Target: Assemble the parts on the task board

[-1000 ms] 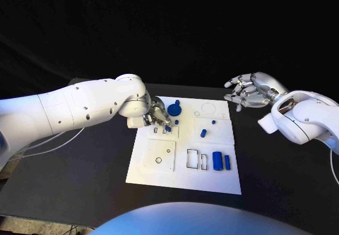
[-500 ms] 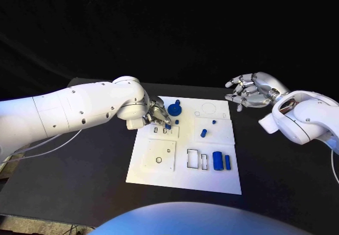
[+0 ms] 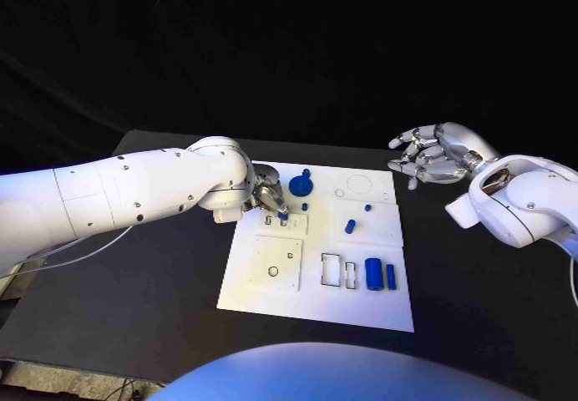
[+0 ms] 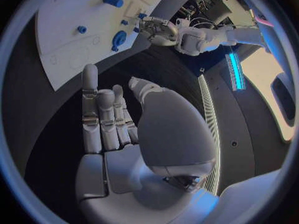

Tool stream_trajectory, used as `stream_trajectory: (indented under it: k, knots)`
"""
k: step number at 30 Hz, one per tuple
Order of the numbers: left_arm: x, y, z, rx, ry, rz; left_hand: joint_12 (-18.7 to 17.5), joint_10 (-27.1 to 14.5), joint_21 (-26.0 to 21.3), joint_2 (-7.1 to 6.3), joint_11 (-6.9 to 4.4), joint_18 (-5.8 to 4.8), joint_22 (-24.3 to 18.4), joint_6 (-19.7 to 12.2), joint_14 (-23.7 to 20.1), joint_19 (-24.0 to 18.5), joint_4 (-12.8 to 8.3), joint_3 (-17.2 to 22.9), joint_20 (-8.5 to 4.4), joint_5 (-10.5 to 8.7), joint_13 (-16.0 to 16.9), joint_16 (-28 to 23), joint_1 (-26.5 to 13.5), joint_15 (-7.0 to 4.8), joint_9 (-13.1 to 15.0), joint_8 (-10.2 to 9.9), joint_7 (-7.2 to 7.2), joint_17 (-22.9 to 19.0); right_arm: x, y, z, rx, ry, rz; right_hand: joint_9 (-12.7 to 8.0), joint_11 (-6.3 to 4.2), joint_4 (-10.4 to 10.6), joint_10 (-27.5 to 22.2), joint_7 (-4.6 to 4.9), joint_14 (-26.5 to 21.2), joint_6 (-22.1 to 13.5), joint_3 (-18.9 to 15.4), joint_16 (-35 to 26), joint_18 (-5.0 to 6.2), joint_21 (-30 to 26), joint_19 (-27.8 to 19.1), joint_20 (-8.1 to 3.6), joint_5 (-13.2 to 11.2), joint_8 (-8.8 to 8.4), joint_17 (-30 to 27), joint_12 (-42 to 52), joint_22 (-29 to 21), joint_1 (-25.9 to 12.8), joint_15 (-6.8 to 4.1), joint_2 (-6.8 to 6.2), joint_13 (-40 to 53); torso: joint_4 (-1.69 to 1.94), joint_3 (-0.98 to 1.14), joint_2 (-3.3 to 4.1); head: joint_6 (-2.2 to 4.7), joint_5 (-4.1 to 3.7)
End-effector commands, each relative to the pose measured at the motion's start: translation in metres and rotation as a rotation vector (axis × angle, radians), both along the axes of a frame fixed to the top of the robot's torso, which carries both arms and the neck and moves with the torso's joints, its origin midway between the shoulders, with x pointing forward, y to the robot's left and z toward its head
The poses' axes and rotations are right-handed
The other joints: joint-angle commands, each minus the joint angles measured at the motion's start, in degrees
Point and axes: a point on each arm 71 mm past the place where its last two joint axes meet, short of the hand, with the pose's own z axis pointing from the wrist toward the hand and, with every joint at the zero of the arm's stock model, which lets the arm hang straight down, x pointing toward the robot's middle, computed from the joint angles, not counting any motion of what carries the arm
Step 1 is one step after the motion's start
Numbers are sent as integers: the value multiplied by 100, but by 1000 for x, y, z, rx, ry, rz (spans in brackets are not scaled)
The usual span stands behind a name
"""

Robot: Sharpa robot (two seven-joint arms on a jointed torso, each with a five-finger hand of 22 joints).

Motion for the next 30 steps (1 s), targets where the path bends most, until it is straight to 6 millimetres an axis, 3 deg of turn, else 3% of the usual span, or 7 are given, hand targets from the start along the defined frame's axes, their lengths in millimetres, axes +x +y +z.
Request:
stream_trajectory:
  k: [1,30]
  knots:
    - [-1,-1,1,7,-22,-11,1,57,20,-73,-8,-83,14,214,531,0,-921,965,-48,43,-3,13,0,-47,426,79,-175,1272,0,1,0,2,-6,4,-6,-10,24,17,177,-33,-37,17,-29,68,-32,9,35,25,20,-5,-9,-5,-66,-9,-8,-5,-5,-3,3,-1,10]
    - [-4,-2,-3,43,17,-19,19,93,28,-108,-21,-86,27,243,533,6,-917,1013,-56,114,12,15,-27,-59,442,92,-188,1274,-1,1,0,1,-1,6,-10,-5,21,8,181,-44,-57,18,-38,67,-48,14,38,28,17,-17,-13,-17,-67,-5,-10,-24,-9,-2,11,-1,18]
